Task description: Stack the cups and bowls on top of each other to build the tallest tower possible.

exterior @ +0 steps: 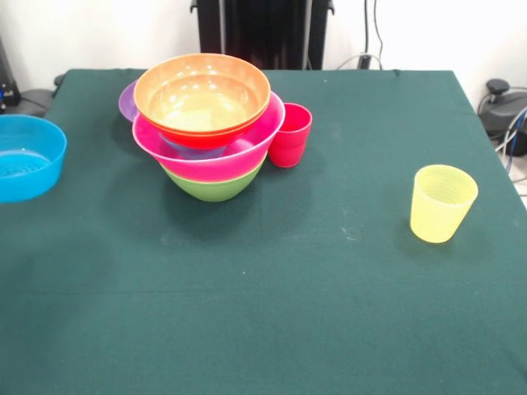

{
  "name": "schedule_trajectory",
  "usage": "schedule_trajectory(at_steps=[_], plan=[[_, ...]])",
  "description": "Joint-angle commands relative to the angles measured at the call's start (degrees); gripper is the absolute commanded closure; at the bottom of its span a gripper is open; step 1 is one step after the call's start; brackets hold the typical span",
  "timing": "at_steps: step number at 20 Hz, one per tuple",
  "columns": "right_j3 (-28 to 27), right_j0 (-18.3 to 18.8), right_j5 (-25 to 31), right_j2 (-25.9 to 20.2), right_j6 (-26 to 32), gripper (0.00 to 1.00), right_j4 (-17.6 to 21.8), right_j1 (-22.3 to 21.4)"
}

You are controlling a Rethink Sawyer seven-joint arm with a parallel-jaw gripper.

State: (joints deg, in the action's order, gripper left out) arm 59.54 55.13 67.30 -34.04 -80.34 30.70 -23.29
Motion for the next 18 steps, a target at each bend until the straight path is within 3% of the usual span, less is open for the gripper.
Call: schedule_trajectory(at_steps=[1, 18], plan=[[-2.8, -4.5, 6.7, -0.7, 7.3, 1.0, -0.6, -1.2], [-5.5, -7.7, 11.0, 0.1, 4.7, 1.0, -4.5, -3.9]])
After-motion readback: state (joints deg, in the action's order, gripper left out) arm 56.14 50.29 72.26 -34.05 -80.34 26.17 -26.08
